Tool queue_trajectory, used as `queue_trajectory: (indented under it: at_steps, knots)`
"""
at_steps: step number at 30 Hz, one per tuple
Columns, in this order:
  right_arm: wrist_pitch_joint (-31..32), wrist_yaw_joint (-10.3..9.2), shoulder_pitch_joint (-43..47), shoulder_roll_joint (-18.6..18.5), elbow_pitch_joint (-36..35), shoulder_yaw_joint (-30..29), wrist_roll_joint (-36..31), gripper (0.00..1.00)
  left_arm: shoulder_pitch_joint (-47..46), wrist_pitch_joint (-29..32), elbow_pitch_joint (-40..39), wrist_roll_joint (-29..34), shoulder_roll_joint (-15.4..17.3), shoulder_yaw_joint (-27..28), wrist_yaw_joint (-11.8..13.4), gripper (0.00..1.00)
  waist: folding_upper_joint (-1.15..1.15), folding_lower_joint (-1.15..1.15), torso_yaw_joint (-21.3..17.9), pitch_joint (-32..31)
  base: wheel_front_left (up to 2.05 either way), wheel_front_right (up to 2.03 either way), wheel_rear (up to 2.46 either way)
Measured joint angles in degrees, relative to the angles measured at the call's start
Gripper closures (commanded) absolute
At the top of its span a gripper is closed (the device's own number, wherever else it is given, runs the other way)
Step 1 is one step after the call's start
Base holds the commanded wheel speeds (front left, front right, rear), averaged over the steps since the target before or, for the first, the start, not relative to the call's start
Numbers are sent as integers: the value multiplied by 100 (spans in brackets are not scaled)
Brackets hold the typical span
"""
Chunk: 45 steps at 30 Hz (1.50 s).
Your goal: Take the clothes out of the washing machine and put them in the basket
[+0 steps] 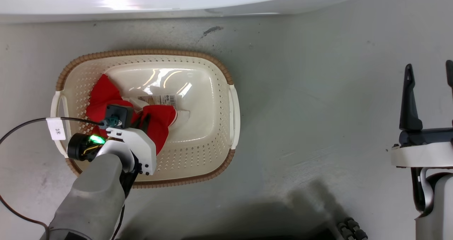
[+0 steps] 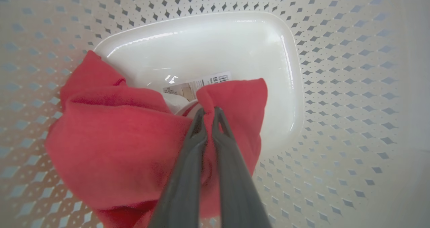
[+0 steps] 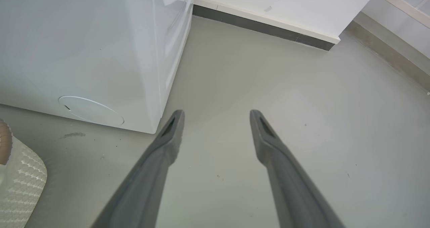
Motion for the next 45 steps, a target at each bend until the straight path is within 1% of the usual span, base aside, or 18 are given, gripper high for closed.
queue_trajectory:
  at_steps: [2,3,8,15,23,28,33,38,43,45]
  knots:
    - [0,0,-20,-1,-30,-52,-4,0,-44,-8,37,-46,-33,93,0,100,0,0,17,79,0,0,0]
    - [0,0,-21,-1,-34,-63,-16,0,-46,-15,64,-101,-67,127,0,0,0,0,34,100,0,0,0]
    - [0,0,-21,1,22,-71,-66,0,-57,-15,46,-15,-122,147,-1,0,0,0,101,58,0,0,0]
    - [1,0,-21,0,185,-48,-54,0,250,-15,-396,130,-120,338,1,0,0,0,140,-374,0,0,0]
    - [0,0,23,0,444,113,18,0,889,-15,-1240,448,-88,745,0,0,0,-1,183,-1115,0,0,0]
    - [0,0,115,0,560,162,109,0,1266,-15,-1801,742,-44,1074,0,0,0,-1,194,-1575,0,0,0]
    - [0,0,207,0,694,229,224,0,1628,-15,-2297,1128,-8,1260,0,0,0,-2,186,-1985,0,0,0]
    - [0,0,333,0,794,354,370,0,1939,-15,-2817,1358,75,1511,-1,0,0,-2,121,-2358,0,0,0]
    - [0,0,430,-2,910,420,579,0,2145,-15,-3321,1437,119,1664,-1,0,0,-2,-3,-2671,0,0,0]
    - [0,0,465,1,945,505,676,0,2148,-15,-3504,1472,191,1753,-1,0,0,-2,-81,-2751,0,0,0]
